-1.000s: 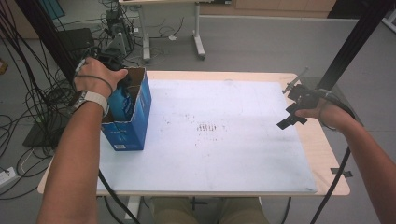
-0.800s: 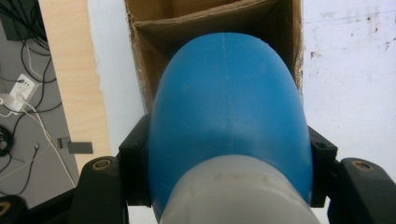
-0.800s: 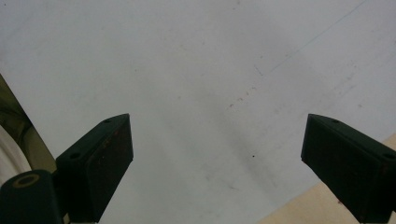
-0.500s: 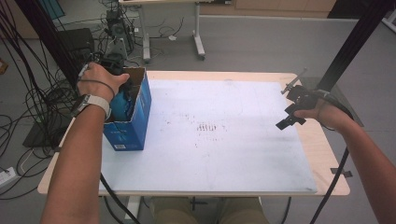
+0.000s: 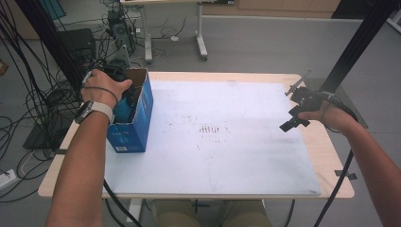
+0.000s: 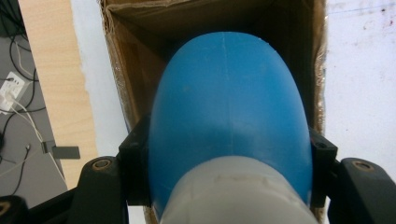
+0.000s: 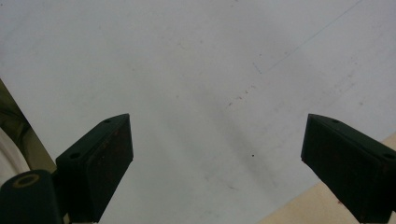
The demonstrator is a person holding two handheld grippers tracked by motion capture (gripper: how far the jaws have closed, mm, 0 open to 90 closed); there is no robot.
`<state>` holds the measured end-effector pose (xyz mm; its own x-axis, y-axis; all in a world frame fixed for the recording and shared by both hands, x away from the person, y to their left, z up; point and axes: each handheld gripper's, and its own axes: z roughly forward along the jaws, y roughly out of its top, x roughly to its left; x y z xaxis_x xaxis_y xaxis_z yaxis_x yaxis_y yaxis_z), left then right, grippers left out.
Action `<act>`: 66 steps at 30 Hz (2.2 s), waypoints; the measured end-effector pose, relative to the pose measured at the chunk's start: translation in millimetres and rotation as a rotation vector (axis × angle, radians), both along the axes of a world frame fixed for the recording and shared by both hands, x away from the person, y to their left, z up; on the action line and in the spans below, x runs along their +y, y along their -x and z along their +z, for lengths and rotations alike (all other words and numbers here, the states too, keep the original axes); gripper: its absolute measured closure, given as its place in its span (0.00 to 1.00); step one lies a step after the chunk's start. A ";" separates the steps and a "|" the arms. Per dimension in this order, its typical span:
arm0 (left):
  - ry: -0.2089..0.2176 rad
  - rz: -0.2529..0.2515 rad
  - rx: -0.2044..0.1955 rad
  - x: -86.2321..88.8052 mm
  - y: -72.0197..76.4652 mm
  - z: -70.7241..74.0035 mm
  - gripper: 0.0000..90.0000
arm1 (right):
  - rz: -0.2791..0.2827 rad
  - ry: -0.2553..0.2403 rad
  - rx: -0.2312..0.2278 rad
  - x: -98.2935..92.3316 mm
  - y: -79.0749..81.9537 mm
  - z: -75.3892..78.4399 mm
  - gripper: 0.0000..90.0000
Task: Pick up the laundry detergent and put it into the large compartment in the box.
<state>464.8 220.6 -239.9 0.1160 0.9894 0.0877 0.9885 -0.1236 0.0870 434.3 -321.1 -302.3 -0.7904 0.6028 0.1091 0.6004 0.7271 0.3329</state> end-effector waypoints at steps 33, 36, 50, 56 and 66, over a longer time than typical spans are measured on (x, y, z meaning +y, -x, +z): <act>0.005 -0.012 0.029 0.2 -1.9 -29.5 0.42 | -0.011 0.004 0.013 -3.7 0.4 -5.2 0.10; 0.005 -0.014 0.034 -0.2 -1.7 -32.7 0.42 | -0.011 0.003 0.014 -3.3 0.2 -5.8 0.10; 0.009 -0.010 0.023 0.1 -0.9 -36.1 0.42 | -0.012 0.001 0.013 -3.6 0.6 -6.4 0.10; 0.007 -0.015 0.025 -0.1 -1.5 -36.4 0.42 | -0.010 -0.001 0.012 -3.7 0.6 -6.4 0.10; 0.010 -0.011 0.021 0.5 -0.8 -37.0 0.42 | -0.016 -0.003 0.013 -4.1 1.4 -6.5 0.10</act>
